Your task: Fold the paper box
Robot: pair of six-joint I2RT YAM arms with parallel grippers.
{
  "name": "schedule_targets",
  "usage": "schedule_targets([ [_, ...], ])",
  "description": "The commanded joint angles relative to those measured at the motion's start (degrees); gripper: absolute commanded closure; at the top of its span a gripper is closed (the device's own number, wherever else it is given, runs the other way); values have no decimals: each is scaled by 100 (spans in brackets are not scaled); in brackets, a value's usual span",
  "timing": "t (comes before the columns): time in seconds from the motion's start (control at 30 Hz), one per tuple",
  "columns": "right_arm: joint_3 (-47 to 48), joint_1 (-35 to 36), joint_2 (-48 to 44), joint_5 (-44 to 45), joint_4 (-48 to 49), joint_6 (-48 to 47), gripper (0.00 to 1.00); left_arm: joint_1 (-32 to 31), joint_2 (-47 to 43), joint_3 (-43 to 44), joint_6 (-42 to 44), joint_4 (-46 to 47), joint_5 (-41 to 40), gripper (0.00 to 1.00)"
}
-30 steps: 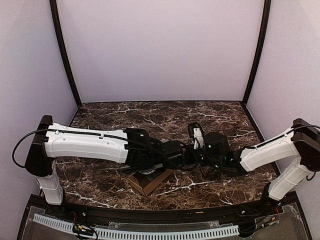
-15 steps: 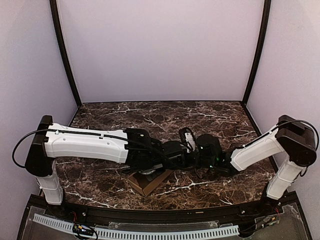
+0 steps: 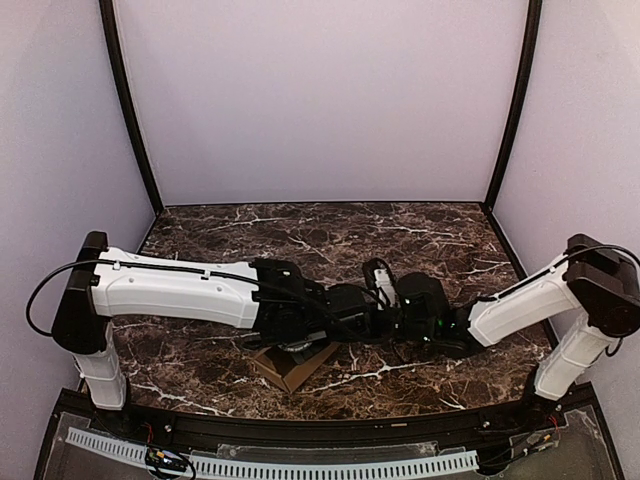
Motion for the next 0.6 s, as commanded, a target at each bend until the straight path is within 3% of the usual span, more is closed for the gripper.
schedule_targets([
  [0.0, -400, 126, -525, 324, -163, 125, 100, -17, 204, 97, -165, -48, 217, 99],
  [0.3, -1130, 838, -1309, 383, 490, 501, 100, -17, 340, 271, -311, -203, 130, 99],
  [0.4, -1387, 1060, -1236, -6, 1269, 731, 100, -15, 405, 361, -420, -293, 79, 99],
  [0.57, -1189, 1322, -820, -427, 1786, 892, 100, -17, 531, 546, -635, -433, 58, 99],
])
